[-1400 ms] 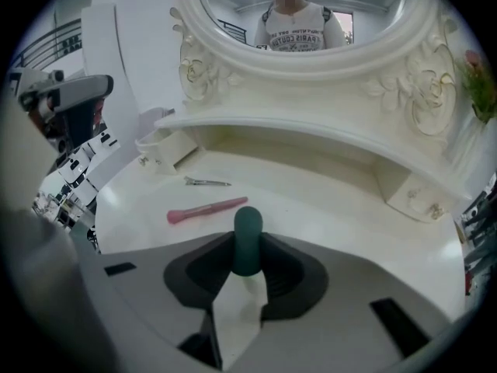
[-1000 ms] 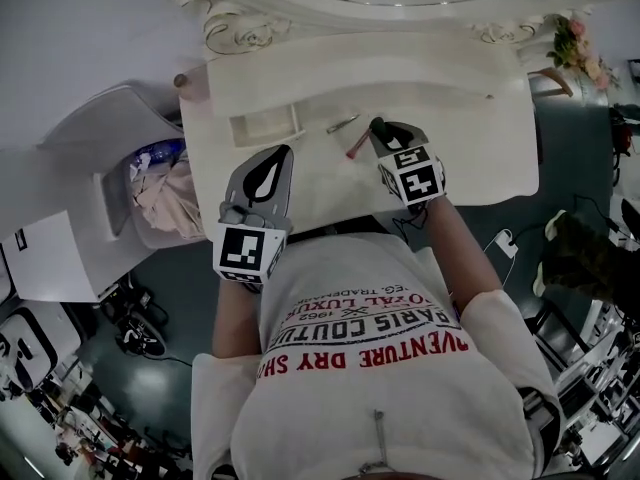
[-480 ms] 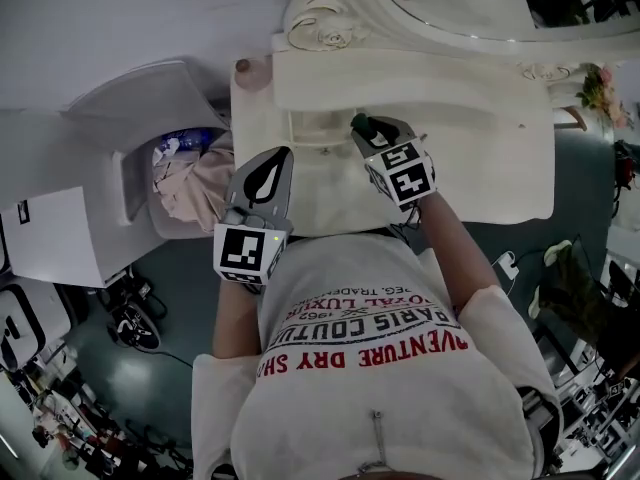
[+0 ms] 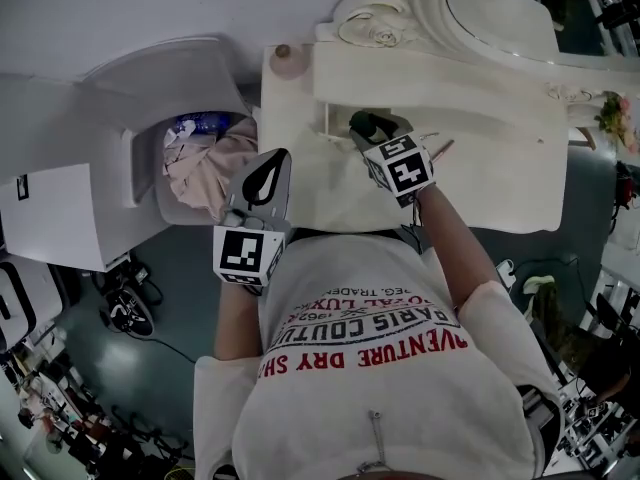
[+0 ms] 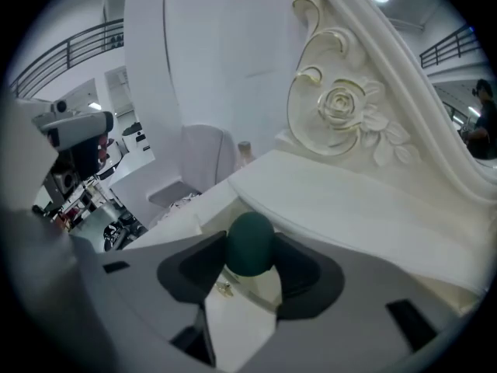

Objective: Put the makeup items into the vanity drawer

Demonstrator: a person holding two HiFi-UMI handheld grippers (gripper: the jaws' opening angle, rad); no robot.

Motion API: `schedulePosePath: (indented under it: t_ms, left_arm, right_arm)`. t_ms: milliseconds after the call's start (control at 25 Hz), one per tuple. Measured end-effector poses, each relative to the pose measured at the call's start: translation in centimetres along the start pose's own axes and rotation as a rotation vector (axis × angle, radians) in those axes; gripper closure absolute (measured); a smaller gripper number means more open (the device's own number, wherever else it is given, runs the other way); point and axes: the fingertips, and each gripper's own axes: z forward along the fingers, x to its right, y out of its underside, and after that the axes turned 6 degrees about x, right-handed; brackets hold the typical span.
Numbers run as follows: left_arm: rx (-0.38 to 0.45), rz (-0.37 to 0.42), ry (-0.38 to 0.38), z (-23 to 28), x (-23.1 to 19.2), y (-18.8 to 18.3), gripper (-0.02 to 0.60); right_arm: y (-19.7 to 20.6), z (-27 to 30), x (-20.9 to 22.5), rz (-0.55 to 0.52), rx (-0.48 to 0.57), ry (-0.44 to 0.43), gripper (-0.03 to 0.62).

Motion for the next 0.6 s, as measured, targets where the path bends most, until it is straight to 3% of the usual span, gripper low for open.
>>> schedulePosePath:
  t_ms: [200,600]
  left_arm:
    - [-0.001,-0.006,-0.003,-0.9,-0.6,0.3,0.571]
    - [0.016,-0.002,0.069,0.3,1.1,-0.2,0.571]
  right_arm:
    - [-0.5,0.1,0.1,0.068,0.026,0.047,0.355]
    - [1.0,-3.1,1.7,0.098,0.043,0.132,0.347]
